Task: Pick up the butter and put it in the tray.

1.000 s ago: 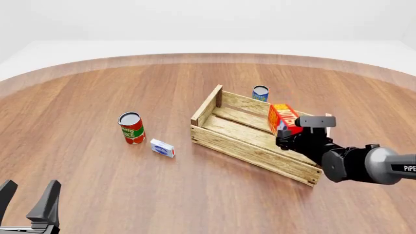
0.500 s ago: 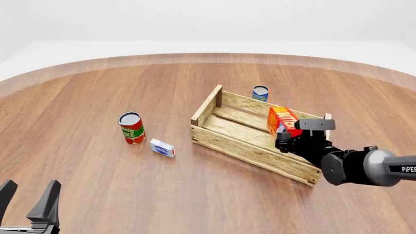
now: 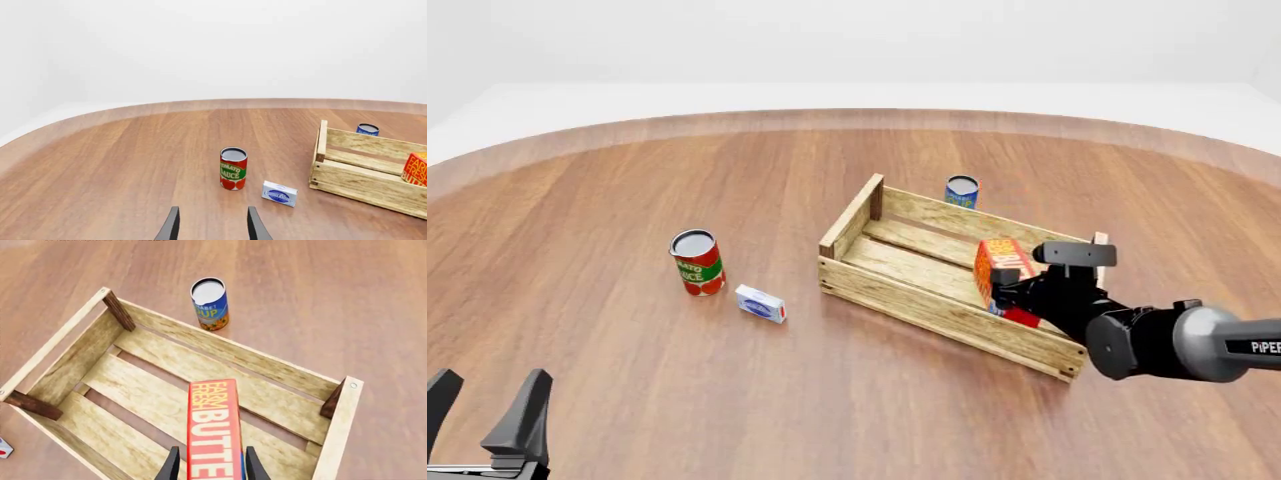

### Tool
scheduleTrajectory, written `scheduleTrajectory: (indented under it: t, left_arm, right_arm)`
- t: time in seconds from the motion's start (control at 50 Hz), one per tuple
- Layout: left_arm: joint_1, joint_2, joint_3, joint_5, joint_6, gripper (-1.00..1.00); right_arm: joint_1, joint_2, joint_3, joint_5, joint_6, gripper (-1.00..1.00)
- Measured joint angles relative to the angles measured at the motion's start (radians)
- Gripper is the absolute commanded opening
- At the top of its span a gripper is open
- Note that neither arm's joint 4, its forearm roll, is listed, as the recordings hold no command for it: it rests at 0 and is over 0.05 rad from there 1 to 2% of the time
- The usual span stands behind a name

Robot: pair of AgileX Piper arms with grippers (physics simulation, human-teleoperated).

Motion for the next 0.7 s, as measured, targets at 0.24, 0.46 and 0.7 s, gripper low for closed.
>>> scheduleTrajectory:
  t: [0.24, 0.46, 0.7]
  left_arm:
    - [0.000, 0.000, 0.000, 0.000, 0.000, 1.00]
    - [0.000, 0.000, 0.000, 0.000, 0.000, 1.00]
    - [0.000, 0.000, 0.000, 0.000, 0.000, 1.00]
  right_arm:
    - [0.000, -0.005, -0.004, 0.001, -0.001, 1.00]
    - [-0.004, -0.016, -0.013, 0.007, -0.012, 1.00]
    - [-0.012, -0.027, -0.026, 0.017, -0.027, 1.00]
